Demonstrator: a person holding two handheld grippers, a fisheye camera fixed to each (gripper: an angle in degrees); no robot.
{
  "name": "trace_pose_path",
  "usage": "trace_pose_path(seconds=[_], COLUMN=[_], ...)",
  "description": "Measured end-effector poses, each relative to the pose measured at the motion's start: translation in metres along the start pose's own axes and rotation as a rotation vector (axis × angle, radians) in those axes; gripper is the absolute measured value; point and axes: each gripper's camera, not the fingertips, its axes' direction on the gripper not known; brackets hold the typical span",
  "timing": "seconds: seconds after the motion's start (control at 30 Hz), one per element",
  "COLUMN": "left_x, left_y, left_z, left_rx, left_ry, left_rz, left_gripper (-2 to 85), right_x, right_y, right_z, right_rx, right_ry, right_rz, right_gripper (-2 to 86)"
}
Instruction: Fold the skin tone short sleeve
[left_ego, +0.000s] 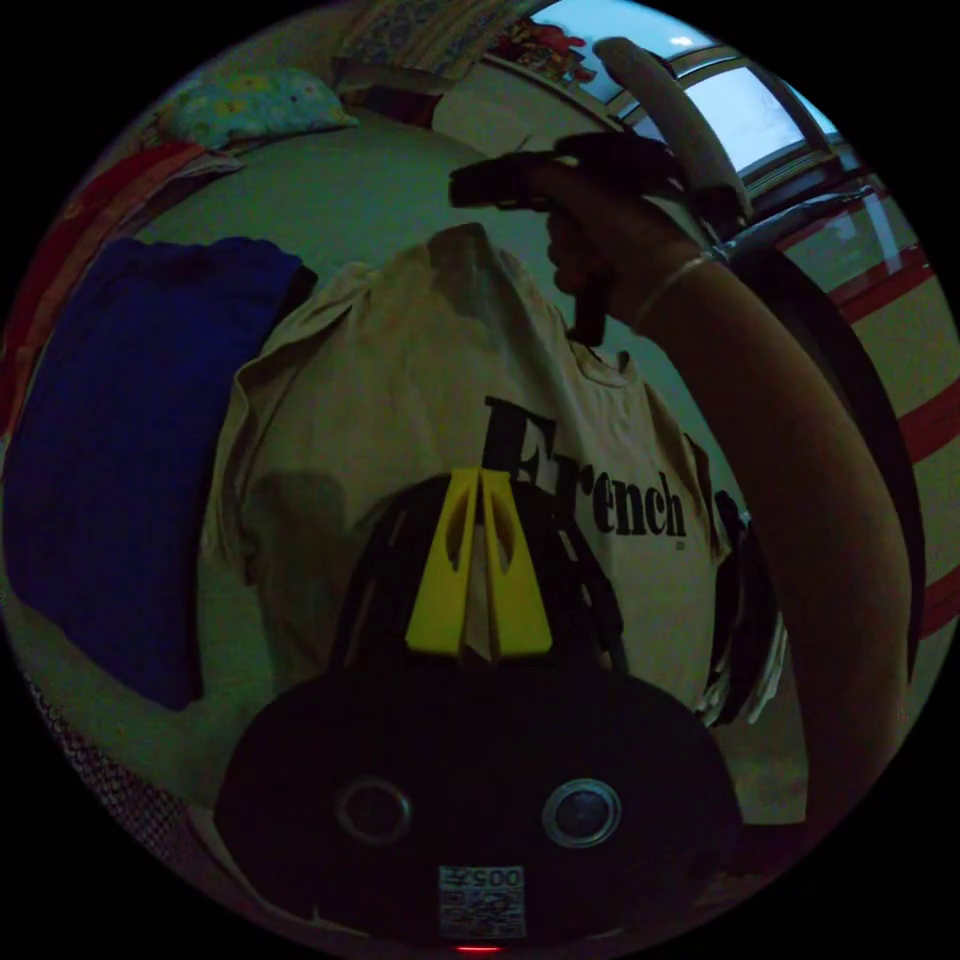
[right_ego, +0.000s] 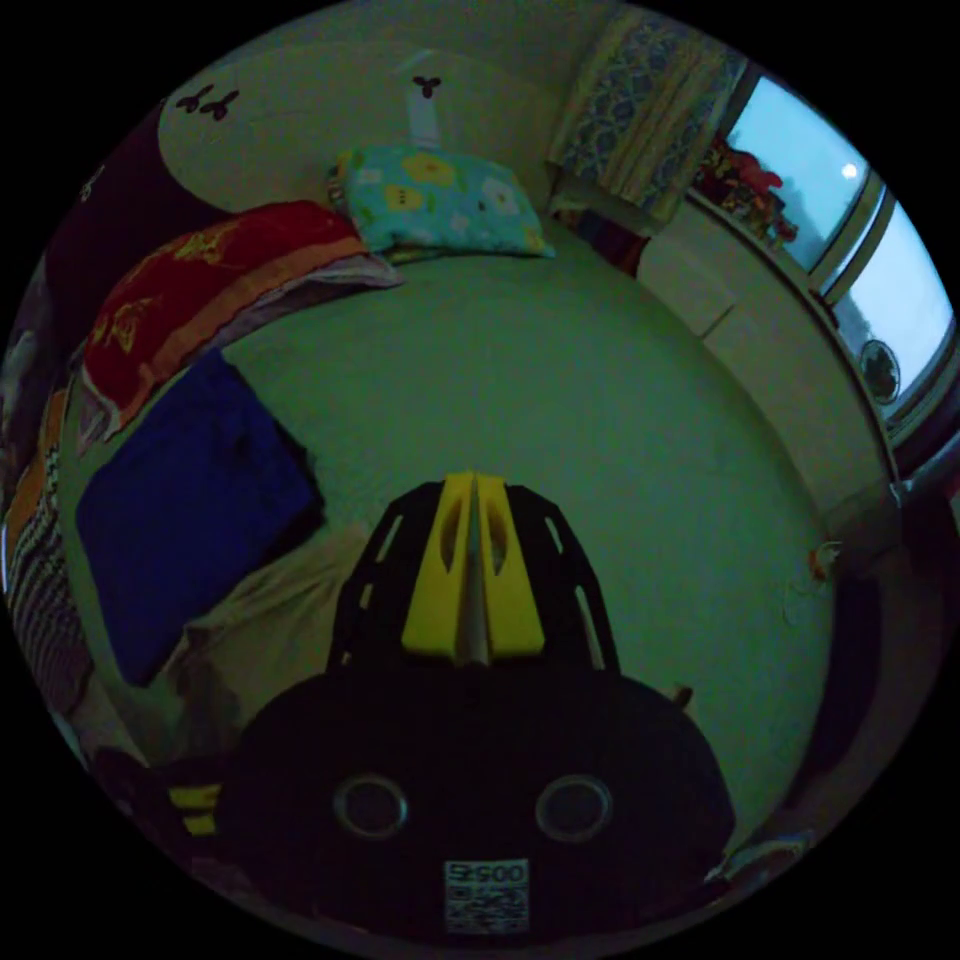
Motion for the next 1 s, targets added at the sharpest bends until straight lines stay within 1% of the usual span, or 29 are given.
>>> trace_pose_path(seconds=[0.07, 0.13, 0.2, 0.27, 0.3, 0.33, 0.37, 0.43, 0.47, 0.53, 0.57, 0.63, 0.73, 0.87, 0.9, 0.93, 0.97, 1.0], left_x=[0.001, 0.002, 0.004, 0.007, 0.01, 0.012, 0.015, 0.021, 0.025, 0.031, 0.035, 0.04, 0.048, 0.064, 0.07, 0.074, 0.081, 0.089], left_y=[0.006, 0.012, 0.02, 0.027, 0.031, 0.034, 0.039, 0.046, 0.052, 0.06, 0.065, 0.074, 0.088, 0.11, 0.117, 0.121, 0.128, 0.136], left_z=[-0.007, -0.013, -0.023, -0.029, -0.033, -0.036, -0.04, -0.047, -0.052, -0.06, -0.064, -0.072, -0.086, -0.104, -0.109, -0.112, -0.118, -0.125], left_rx=[-0.004, -0.007, -0.006, -0.008, -0.011, -0.013, -0.017, -0.02, -0.019, -0.023, -0.029, -0.038, -0.038, -0.053, -0.053, -0.051, -0.046, -0.031], left_ry=[-0.006, -0.005, 0.014, 0.029, 0.032, 0.032, 0.029, 0.021, 0.019, 0.012, -0.005, -0.041, -0.074, -0.117, -0.128, -0.131, -0.139, -0.155], left_rz=[0.001, -0.002, -0.009, -0.009, -0.007, -0.004, 0.003, 0.008, 0.011, 0.022, 0.027, 0.028, 0.023, 0.026, 0.024, 0.027, 0.039, 0.047], left_gripper=[-0.4, -0.4, -0.5, -0.5, -0.5, -0.4, -0.4, -0.4, -0.4, -0.4, -0.4, -0.4, -0.4, -0.5, -0.5, -0.5, -0.6, -0.6], right_x=[0.001, 0.015, 0.028, 0.04, 0.046, 0.05, 0.051, 0.053, 0.053, 0.053, 0.053, 0.061, 0.07, 0.084, 0.094, 0.105, 0.11, 0.118], right_y=[0.009, 0.034, 0.059, 0.087, 0.108, 0.131, 0.142, 0.185, 0.195, 0.229, 0.236, 0.26, 0.297, 0.349, 0.371, 0.397, 0.412, 0.445], right_z=[-0.017, -0.046, -0.064, -0.072, -0.074, -0.075, -0.076, -0.08, -0.08, -0.084, -0.087, -0.105, -0.124, -0.164, -0.191, -0.228, -0.248, -0.29], right_rx=[-0.002, 0.047, 0.046, -0.021, -0.089, -0.153, -0.175, -0.237, -0.256, -0.308, -0.307, -0.27, -0.272, -0.303, -0.267, -0.176, -0.125, -0.047], right_ry=[-0.041, -0.108, -0.138, -0.17, -0.187, -0.184, -0.164, -0.054, -0.038, -0.005, 0.005, 0.004, -0.016, -0.094, -0.112, -0.131, -0.14, -0.138], right_rz=[0.009, 0.045, 0.073, 0.088, 0.086, 0.08, 0.079, 0.073, 0.073, 0.061, 0.072, 0.195, 0.295, 0.328, 0.358, 0.394, 0.41, 0.42], right_gripper=[1.8, 3.2, 4.6, 6.6, 7.9, 9.2, 9.5, 9.5, 9.4, 2.6, 1.2, -0.9, -0.8, 1.7, 2.7, 3.6, 4.0, 4.6])
